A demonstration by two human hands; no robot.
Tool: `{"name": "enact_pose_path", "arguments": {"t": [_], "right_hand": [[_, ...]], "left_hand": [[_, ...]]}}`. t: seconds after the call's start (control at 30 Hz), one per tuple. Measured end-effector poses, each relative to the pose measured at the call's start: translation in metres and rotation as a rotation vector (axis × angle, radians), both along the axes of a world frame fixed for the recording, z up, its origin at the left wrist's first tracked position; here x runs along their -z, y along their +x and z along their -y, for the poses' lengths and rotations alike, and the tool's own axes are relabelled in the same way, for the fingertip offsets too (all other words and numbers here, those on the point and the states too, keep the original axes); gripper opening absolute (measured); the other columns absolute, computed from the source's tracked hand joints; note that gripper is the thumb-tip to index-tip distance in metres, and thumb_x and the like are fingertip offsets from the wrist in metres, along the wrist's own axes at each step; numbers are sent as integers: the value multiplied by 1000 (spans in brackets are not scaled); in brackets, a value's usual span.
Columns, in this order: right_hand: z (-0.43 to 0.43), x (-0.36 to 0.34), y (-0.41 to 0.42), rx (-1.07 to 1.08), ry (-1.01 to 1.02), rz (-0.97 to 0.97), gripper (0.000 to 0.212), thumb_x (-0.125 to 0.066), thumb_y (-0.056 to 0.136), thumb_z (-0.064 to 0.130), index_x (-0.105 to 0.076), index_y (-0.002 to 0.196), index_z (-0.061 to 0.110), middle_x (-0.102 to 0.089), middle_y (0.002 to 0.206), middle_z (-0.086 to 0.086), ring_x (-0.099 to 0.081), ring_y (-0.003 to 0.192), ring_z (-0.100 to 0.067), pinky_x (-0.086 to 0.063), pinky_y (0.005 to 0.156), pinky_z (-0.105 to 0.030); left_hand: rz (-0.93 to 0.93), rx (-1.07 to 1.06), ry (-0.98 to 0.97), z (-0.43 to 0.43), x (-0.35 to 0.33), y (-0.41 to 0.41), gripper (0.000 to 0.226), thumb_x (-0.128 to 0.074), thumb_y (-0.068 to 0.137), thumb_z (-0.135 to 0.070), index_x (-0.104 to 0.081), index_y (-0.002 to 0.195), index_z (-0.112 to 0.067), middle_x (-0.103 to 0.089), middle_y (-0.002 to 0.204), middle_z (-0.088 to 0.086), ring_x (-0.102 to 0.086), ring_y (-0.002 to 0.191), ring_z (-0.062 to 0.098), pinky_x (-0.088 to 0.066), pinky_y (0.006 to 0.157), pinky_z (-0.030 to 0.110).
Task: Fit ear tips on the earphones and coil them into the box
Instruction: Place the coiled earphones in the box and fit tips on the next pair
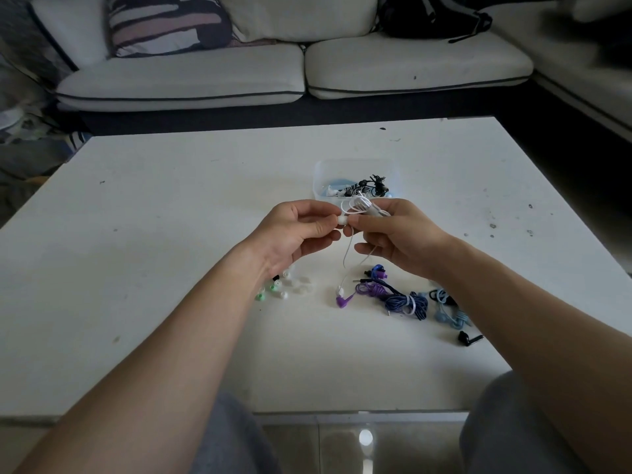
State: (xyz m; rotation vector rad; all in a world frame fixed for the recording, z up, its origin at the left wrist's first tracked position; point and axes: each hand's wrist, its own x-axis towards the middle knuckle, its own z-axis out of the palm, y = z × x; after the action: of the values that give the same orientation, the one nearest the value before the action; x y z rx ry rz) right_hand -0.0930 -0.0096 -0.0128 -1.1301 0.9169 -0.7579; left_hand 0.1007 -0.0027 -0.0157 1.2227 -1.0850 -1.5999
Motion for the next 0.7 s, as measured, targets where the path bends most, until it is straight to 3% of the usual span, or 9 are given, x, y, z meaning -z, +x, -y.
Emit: {"name": "enact_pose_path", "arguments": {"t": [0.1,0.2,0.3,0.37,0.53,0.63,0.7], "right_hand": [[1,-2,-1,3,36,21,33,-77,77,20,-65,105,6,-64,81,-3,-39,50,-8,-54,67,-27],[1,-5,0,74,54,92,6,-68,91,10,-65,95,8,-64,82,-3,-38,50,-7,-53,64,-26],[0,-7,1,117,71,163,7,-69,89,10,-65,94,7,-63,81,-3,-37,51,-9,-51,63,-26],[1,-7,0,151,87,197,10,-68,90,11,-65,98,4,-63,82,-4,-38,53,-9,-52,64,-27],[4,-7,-4,261,118,292,9,-64,95,11,-65,99,4,-64,82,-3,-42,55,-8,-52,67,-26],[8,-9,-10,338,153,307,7,-67,93,13,-66,97,7,-65,82,-3,-52,59,-9,-54,66,-28],[11,-7,-15,378,166,290,5,-67,93,12,-67,96,8,-67,80,-3,-61,65,-11,-57,68,-30]], "left_hand": [[30,28,5,-1,0,-1,15,-66,92,-14,-71,106,-11,-73,97,8,-69,82,16,-56,73,23],[220,74,-4,-2,6,-4,21,-53,101,-21,-70,112,-11,-73,101,1,-67,86,13,-53,74,25],[530,306,-89,-4,15,-10,29,-48,95,0,-69,109,-14,-68,106,-7,-56,84,6,-45,81,27],[598,443,-63,-5,17,-15,39,-47,87,6,-70,109,-17,-66,107,-14,-55,91,2,-44,91,29],[545,501,41,-6,15,-17,33,-45,80,-15,-77,84,-21,-71,115,-12,-54,123,14,-36,109,36],[464,430,100,-2,14,-9,31,-43,88,-15,-68,70,-17,-74,112,0,-62,115,17,-36,108,36],[383,329,159,0,12,-2,26,-43,90,-15,-60,70,-16,-75,105,9,-67,101,23,-43,98,37]]}}
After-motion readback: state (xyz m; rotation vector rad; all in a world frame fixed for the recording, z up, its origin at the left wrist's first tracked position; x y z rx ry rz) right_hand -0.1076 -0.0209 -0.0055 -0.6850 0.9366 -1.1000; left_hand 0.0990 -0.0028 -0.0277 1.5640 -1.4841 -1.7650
